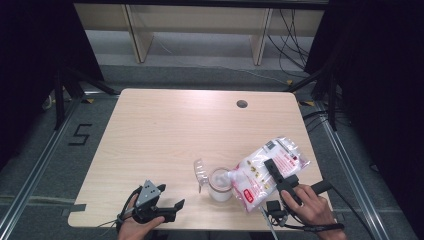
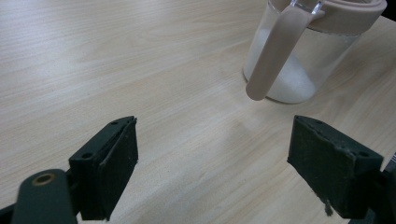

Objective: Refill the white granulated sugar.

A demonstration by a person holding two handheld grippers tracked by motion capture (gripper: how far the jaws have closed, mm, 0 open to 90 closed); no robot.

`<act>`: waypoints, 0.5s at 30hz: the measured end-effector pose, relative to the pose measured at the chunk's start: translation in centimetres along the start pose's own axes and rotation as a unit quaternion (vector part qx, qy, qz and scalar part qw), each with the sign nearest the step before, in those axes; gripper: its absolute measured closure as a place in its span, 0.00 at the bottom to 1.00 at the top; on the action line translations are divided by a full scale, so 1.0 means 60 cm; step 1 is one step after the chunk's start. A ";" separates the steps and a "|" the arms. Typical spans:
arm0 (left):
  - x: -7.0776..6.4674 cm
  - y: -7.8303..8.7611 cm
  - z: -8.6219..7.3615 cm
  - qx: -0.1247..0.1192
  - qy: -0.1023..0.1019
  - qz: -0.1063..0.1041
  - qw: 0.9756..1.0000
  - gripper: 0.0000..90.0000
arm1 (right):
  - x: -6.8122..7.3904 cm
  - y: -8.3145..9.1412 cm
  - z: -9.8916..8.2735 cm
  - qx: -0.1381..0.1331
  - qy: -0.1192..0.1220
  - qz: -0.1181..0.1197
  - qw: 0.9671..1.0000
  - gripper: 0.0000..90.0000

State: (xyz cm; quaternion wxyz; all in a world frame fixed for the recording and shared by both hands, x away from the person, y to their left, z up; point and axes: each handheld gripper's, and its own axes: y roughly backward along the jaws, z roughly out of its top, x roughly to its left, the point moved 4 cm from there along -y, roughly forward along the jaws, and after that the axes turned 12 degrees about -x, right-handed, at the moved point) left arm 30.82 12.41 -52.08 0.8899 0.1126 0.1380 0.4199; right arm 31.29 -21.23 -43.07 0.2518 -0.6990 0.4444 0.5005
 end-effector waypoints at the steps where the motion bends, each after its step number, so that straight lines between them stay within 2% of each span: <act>1: 0.001 0.000 0.001 0.000 -0.004 -0.002 1.000 0.17 | 0.000 0.001 0.000 -0.001 -0.002 -0.001 1.000 0.86; 3: 0.002 0.000 0.001 0.001 -0.005 -0.002 1.000 0.17 | -0.001 0.001 0.000 -0.001 -0.002 -0.002 1.000 0.86; 4: 0.000 0.000 0.000 0.001 0.003 0.000 1.000 0.17 | -0.001 0.001 0.000 0.000 -0.001 -0.001 1.000 0.86; 6: 0.001 0.000 0.001 0.000 -0.006 -0.002 1.000 0.17 | -0.001 0.001 0.000 -0.001 -0.001 -0.002 1.000 0.86; 10: -0.001 -0.001 0.000 0.000 0.003 0.000 1.000 0.17 | -0.001 0.001 -0.001 -0.001 -0.002 -0.002 1.000 0.86; 12: 0.000 -0.001 0.000 -0.001 0.002 -0.001 1.000 0.17 | -0.002 0.001 0.000 0.000 -0.002 -0.004 1.000 0.86; 13: 0.001 0.000 0.001 0.001 -0.005 -0.002 1.000 0.17 | -0.003 0.002 -0.001 0.002 0.000 -0.004 1.000 0.86; 15: 0.000 -0.001 0.000 0.001 0.003 0.001 1.000 0.17 | -0.003 0.002 -0.001 0.002 0.002 -0.003 1.000 0.86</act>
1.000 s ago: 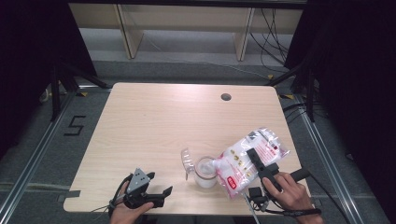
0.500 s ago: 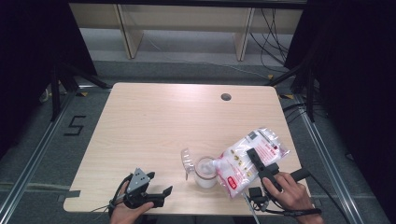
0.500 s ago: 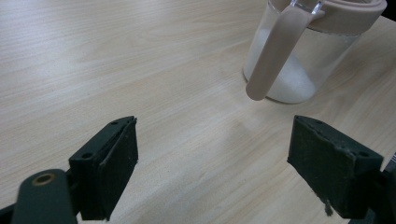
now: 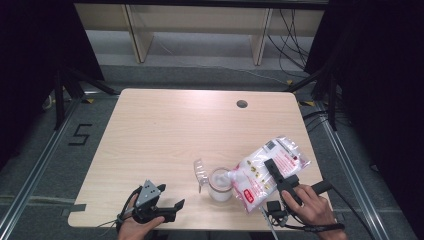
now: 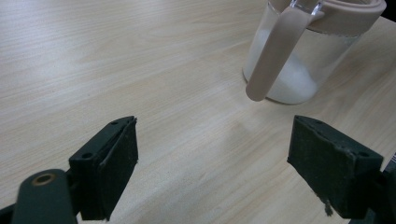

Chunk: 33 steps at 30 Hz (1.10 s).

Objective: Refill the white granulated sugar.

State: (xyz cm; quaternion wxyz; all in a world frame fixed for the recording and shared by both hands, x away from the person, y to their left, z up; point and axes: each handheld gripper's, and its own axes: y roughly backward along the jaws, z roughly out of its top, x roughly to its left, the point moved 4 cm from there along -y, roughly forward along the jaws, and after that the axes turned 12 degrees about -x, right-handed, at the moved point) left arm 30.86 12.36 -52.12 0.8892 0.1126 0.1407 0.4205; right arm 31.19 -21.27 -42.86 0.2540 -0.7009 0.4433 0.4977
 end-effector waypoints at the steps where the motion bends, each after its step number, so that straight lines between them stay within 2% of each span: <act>1: 0.000 0.001 0.000 0.000 -0.001 -0.001 1.000 0.17 | 0.000 0.000 0.000 0.000 0.000 0.000 1.000 0.86; 3: -0.002 0.000 0.001 -0.005 0.003 -0.001 1.000 0.17 | 0.000 0.000 0.000 0.001 0.000 0.000 1.000 0.87; 5: 0.000 0.000 0.000 0.001 -0.001 -0.001 1.000 0.17 | 0.000 0.001 0.000 0.000 -0.001 0.000 1.000 0.87; 33: 0.000 0.001 0.000 0.001 -0.001 0.000 1.000 0.17 | -0.001 0.001 0.000 -0.002 -0.002 0.000 1.000 0.87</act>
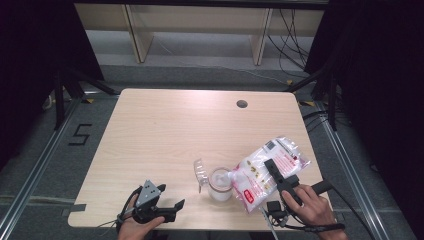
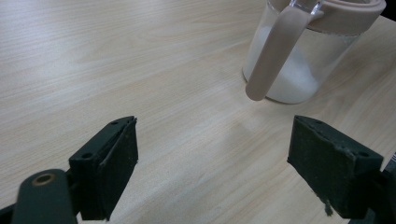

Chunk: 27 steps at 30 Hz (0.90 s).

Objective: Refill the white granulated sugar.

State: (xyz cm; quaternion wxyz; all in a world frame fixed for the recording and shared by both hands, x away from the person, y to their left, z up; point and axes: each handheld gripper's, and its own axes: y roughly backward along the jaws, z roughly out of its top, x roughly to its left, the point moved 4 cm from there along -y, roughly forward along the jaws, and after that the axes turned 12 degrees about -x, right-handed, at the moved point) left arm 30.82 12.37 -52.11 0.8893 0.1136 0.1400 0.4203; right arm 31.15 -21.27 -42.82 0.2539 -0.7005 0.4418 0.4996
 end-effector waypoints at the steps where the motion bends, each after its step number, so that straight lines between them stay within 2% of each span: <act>1: -0.001 0.000 0.000 -0.002 0.002 0.000 1.000 0.17 | 0.000 0.000 0.000 -0.001 0.001 0.003 1.000 0.87; 2: -0.001 0.000 0.000 -0.006 0.003 -0.002 1.000 0.17 | 0.000 0.000 0.001 -0.003 -0.001 0.000 1.000 0.87; 3: 0.002 0.000 0.002 -0.004 -0.009 -0.007 1.000 0.17 | 0.000 0.000 0.001 -0.003 -0.001 0.000 1.000 0.87; 6: -0.001 0.000 0.000 -0.002 0.003 0.001 1.000 0.17 | 0.000 0.000 0.001 -0.002 -0.004 -0.001 1.000 0.87; 7: -0.001 -0.001 0.000 -0.007 0.005 -0.003 1.000 0.17 | 0.000 0.000 0.001 -0.002 -0.004 -0.001 1.000 0.87; 10: 0.001 0.000 0.002 -0.004 -0.005 -0.003 1.000 0.17 | 0.002 -0.001 0.001 -0.002 -0.004 0.002 1.000 0.87; 12: -0.002 0.000 0.000 -0.005 0.006 0.001 1.000 0.17 | 0.002 -0.001 0.001 -0.003 -0.004 -0.002 1.000 0.87; 14: 0.001 0.000 0.002 -0.004 -0.009 -0.007 1.000 0.17 | 0.002 -0.001 0.001 -0.003 -0.004 -0.002 1.000 0.87; 18: -0.001 0.000 0.001 -0.005 0.004 -0.002 1.000 0.17 | 0.001 -0.001 0.001 -0.003 -0.003 0.000 1.000 0.88; 21: 0.000 -0.001 0.001 -0.007 0.004 -0.001 1.000 0.17 | 0.001 0.000 0.001 -0.003 -0.004 -0.004 1.000 0.88; 22: 0.000 -0.001 0.001 -0.007 -0.005 -0.006 1.000 0.17 | 0.002 -0.001 0.001 -0.004 -0.004 -0.001 1.000 0.88; 24: 0.001 0.000 0.001 -0.005 -0.007 -0.007 1.000 0.17 | 0.001 0.000 0.001 -0.004 -0.005 -0.004 1.000 0.88; 27: 0.000 -0.001 0.001 -0.006 0.001 -0.004 1.000 0.17 | 0.002 -0.001 0.001 -0.005 -0.004 -0.002 1.000 0.88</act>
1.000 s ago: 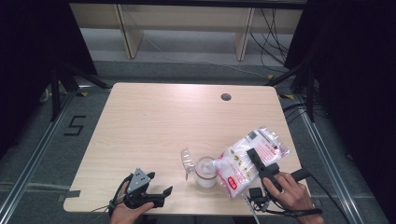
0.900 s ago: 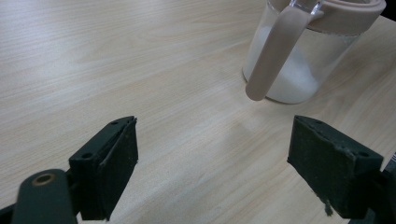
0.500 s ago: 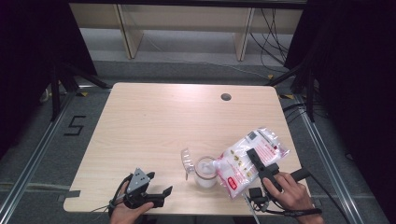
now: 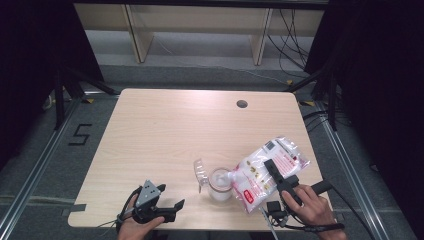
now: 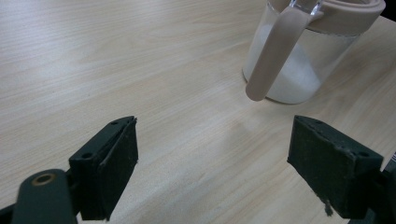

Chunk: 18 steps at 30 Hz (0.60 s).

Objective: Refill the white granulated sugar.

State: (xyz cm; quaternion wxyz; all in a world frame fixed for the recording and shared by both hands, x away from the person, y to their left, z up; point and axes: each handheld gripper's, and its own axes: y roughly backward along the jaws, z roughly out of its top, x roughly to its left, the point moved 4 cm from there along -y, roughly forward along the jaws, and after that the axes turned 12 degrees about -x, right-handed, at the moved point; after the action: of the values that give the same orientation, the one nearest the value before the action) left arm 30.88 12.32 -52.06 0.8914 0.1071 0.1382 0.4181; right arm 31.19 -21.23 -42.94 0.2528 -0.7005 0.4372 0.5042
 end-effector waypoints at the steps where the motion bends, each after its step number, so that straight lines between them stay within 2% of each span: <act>1: -0.001 0.000 -0.001 0.000 0.006 0.003 1.000 0.17 | 0.000 0.000 0.000 0.001 -0.001 0.000 1.000 0.88; 3: 0.001 0.001 0.001 0.001 -0.007 -0.001 1.000 0.17 | 0.000 0.001 0.000 0.000 0.000 0.000 1.000 0.88; 7: 0.000 0.001 0.000 0.002 0.003 0.002 1.000 0.17 | -0.002 0.002 -0.001 0.001 -0.002 -0.003 1.000 0.88; 9: 0.000 0.000 0.000 -0.001 0.001 0.002 1.000 0.17 | -0.002 0.002 -0.001 0.000 -0.003 -0.004 1.000 0.88; 10: 0.001 0.000 0.000 0.000 -0.007 -0.002 1.000 0.17 | -0.003 0.002 -0.002 0.001 0.000 -0.003 1.000 0.88; 11: 0.001 0.002 -0.001 0.006 -0.006 -0.001 1.000 0.17 | -0.002 0.002 -0.002 0.000 -0.007 -0.003 1.000 0.88; 16: 0.000 0.001 0.000 -0.001 0.003 0.001 1.000 0.17 | -0.003 0.003 -0.002 -0.001 -0.007 -0.004 1.000 0.89; 18: 0.001 0.002 -0.001 0.003 -0.002 0.001 1.000 0.17 | -0.003 0.003 -0.002 -0.002 -0.007 -0.004 1.000 0.89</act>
State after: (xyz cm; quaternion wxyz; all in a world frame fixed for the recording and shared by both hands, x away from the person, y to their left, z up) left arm 30.82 12.45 -52.08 0.8911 0.1112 0.1375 0.4179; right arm 31.07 -21.37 -42.70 0.2570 -0.6989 0.4317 0.5090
